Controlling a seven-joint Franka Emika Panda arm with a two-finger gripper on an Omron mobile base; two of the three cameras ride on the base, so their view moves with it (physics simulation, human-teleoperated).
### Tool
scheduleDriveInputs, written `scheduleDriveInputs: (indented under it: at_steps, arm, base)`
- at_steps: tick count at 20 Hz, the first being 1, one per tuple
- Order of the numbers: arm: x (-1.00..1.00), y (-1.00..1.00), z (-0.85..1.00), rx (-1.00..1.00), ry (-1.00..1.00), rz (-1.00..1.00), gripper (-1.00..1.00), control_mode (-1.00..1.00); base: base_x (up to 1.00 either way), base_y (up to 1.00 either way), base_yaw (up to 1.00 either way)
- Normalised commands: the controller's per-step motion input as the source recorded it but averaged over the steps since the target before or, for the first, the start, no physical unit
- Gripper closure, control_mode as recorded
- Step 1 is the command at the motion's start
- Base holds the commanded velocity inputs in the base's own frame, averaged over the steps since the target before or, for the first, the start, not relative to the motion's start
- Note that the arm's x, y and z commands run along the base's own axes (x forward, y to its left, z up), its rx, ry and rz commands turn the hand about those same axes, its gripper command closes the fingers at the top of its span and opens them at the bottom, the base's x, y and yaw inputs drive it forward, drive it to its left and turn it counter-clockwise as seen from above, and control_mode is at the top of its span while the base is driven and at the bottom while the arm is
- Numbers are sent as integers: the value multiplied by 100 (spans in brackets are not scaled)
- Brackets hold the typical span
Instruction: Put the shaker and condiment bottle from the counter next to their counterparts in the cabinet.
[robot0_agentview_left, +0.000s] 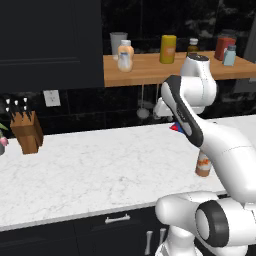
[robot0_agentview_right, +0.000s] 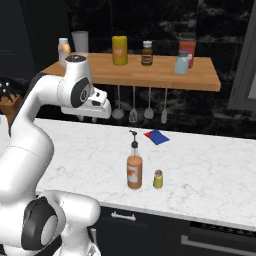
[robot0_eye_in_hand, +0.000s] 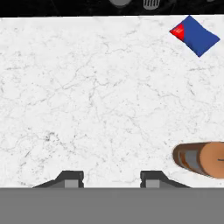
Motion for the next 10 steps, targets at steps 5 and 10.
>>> scheduleDriveInputs:
  at_steps: [5, 10]
  arm:
    - [-21, 0, 0, 0, -6, 0, -100, -100]
    - [-58, -7, 0, 2, -21, -4, -100, -100]
  base:
    - [0, 0, 0]
    - [0, 0, 0]
